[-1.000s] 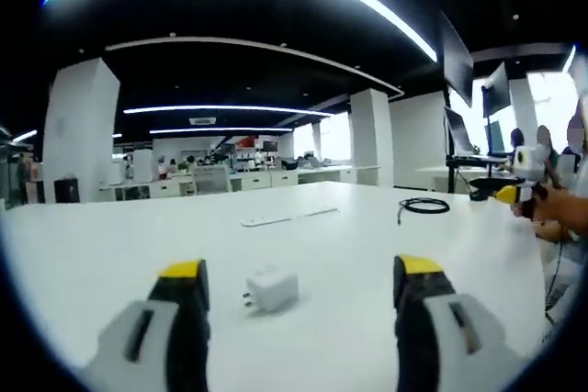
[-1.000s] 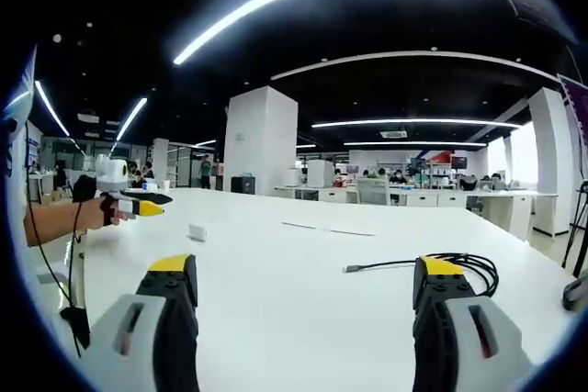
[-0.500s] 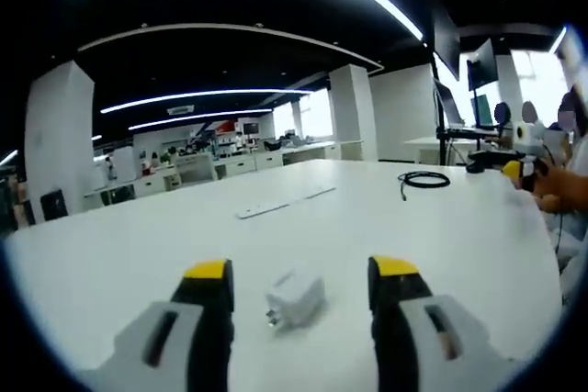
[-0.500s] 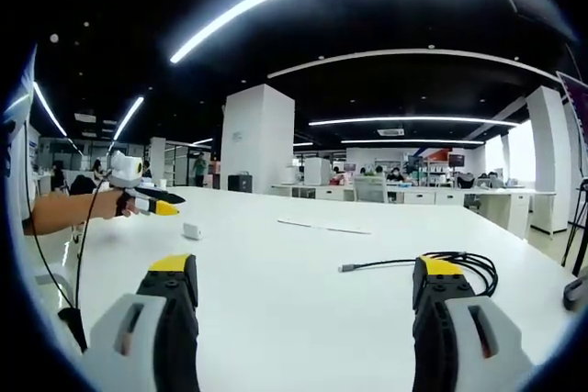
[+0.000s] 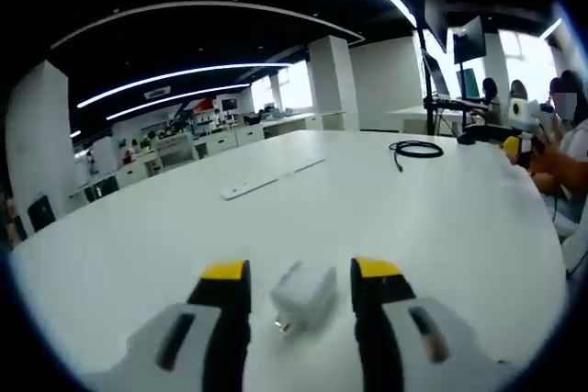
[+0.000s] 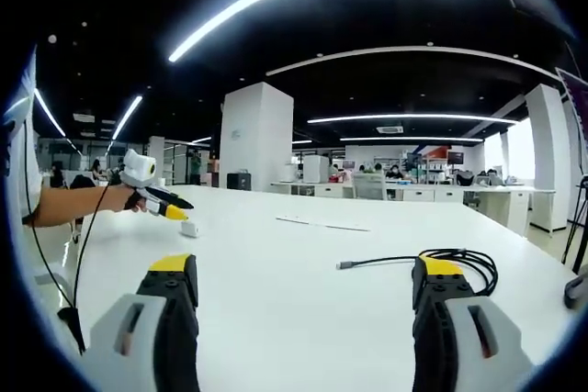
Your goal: Plug the desk Type‑C cable into the charger adapter.
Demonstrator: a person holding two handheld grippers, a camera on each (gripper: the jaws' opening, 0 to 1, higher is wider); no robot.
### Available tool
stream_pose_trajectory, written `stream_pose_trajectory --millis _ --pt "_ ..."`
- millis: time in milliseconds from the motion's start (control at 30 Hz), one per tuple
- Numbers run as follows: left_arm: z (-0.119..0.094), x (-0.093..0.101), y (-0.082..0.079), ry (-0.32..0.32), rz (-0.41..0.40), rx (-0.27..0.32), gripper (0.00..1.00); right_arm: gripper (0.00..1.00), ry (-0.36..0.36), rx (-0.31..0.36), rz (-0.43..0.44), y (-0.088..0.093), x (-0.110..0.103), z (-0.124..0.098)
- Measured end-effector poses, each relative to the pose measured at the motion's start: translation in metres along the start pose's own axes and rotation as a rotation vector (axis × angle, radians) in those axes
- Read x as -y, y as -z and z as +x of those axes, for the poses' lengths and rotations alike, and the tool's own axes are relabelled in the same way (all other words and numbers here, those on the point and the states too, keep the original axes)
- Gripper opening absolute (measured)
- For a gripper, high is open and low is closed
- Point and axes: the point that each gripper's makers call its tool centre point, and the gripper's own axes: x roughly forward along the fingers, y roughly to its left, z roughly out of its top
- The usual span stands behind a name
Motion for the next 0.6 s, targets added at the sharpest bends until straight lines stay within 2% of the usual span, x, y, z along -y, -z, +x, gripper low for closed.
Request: stream_pose_trajectory --millis 300,400,567,600 --pt "0.012 0.000 0.009 0.050 0.040 -0.072 0.37 0.99 0.004 -0.004 0.001 0.002 0.001 0.001" --pt "0.015 0.001 0.015 0.068 0.040 -0.120 0.36 0.99 0.003 -0.006 0.000 0.002 -0.001 0.002" --pt "0.019 0.001 0.015 0.087 0.043 -0.142 0.34 0.99 0.005 -0.006 -0.004 0.002 -0.002 0.001" --pt "0.020 0.001 0.018 0.099 0.047 -0.164 0.34 0.99 0.008 -0.008 -0.003 0.003 -0.001 0.001"
